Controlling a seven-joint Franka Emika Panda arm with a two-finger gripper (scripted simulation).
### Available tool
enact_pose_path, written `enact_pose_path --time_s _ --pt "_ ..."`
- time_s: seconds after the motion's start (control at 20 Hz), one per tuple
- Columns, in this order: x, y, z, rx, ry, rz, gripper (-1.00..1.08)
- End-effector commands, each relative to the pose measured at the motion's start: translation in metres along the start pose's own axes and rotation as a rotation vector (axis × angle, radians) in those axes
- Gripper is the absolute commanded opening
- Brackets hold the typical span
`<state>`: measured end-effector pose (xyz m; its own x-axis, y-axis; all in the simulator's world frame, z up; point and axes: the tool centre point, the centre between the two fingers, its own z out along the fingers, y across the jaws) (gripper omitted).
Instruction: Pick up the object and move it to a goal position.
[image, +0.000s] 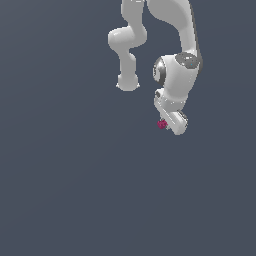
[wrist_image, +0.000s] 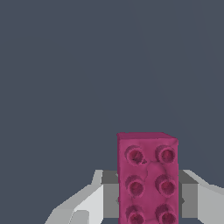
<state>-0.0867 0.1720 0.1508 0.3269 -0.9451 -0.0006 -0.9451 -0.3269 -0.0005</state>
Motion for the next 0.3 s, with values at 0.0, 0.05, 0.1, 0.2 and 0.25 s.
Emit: enact_pose_path --time_s 0.0,0.05,0.1,0.2,0.25 --pt "-0.0054 0.0031 -0.0074 0.0 0.001 0.001 -1.0" --pt "-0.0068 0.0038 -0.0094 0.0 0.001 0.001 -1.0" --pt "-0.008 0.0042 -0.0109 0.0 0.001 0.001 -1.0" --pt "-0.0094 0.0044 -0.0128 0.0 0.001 0.001 -1.0" --pt "-0.0096 0.0044 -0.013 0.0 0.001 0.001 -1.0"
